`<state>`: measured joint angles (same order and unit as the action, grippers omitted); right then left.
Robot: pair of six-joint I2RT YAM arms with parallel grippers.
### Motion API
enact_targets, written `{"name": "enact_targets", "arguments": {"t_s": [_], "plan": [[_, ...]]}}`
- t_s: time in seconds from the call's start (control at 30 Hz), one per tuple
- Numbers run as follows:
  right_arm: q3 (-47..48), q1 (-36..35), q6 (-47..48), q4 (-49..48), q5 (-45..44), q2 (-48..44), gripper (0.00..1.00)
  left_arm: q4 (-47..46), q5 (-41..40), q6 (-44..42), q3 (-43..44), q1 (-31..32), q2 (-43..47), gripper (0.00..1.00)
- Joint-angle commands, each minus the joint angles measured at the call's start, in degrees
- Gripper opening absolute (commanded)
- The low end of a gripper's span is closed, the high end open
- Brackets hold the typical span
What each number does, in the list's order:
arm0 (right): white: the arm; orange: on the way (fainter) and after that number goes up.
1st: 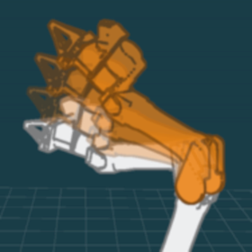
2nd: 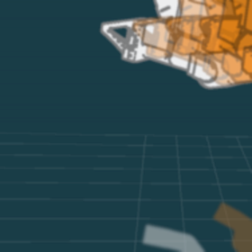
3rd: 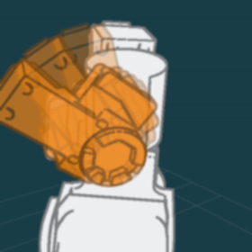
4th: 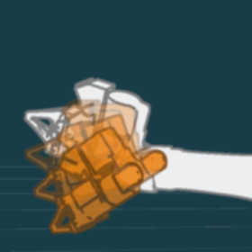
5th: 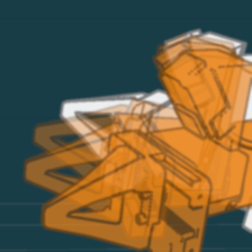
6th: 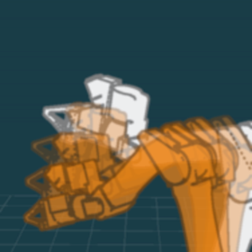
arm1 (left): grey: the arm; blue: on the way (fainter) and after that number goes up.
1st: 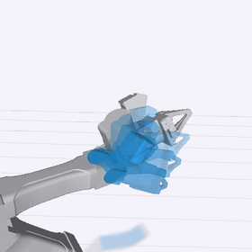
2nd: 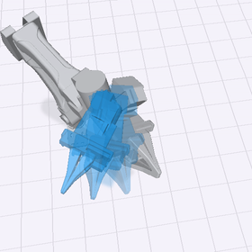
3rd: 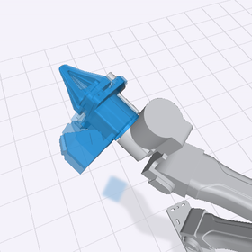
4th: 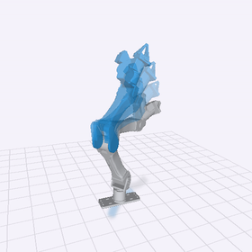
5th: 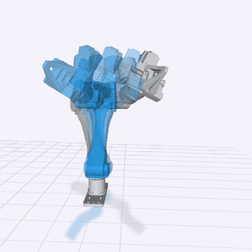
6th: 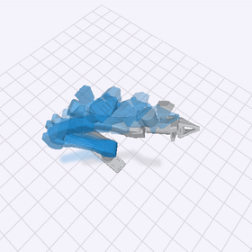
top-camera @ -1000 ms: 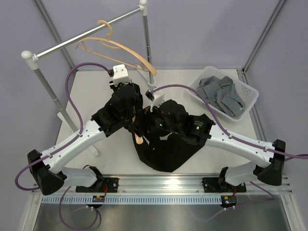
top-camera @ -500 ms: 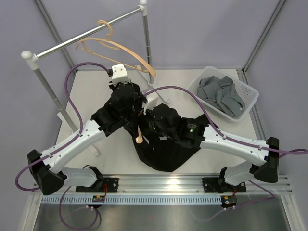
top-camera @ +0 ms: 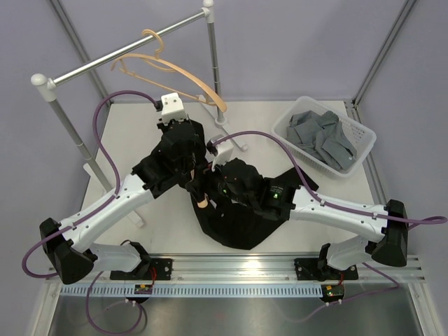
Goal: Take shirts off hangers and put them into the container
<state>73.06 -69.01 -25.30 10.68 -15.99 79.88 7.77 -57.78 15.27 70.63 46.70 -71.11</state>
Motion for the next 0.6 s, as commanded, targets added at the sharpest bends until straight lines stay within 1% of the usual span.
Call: {"name": "enact_targets", "arguments": {"t_s": [0.0, 0.13, 0.27, 0.37, 0.4, 0.57], "plan": [[-3.53, 0.9, -2.3, -4.25, -4.4, -0.51, 0.7, -5.4, -3.04, 1.34, 0.47, 1.38, 0.98, 0.0], [-6.25, 0.9, -2.3, -6.63, -5.02, -0.42, 0.7, -5.31, -3.13, 1.52, 0.91, 1.38, 0.54, 0.0], [-6.7, 0.9, -2.21, -6.81, -7.21, -0.86, 0.67, -5.31, -2.87, 1.61, 0.83, 1.38, 0.71, 0.0], [-7.05, 0.9, -1.6, -6.64, -10.01, -2.17, 0.62, -5.22, -2.78, 1.61, 0.12, 1.47, 1.24, 0.0], [-7.14, 0.9, -1.42, -6.11, -10.81, -2.44, 0.58, -5.13, -2.69, 1.61, 0.03, 1.38, 1.41, 0.0], [-7.75, 0.9, 0.07, -4.62, -16.17, -4.02, 0.47, -5.04, -1.55, 1.43, -1.02, 1.38, 2.64, 0.0]]}}
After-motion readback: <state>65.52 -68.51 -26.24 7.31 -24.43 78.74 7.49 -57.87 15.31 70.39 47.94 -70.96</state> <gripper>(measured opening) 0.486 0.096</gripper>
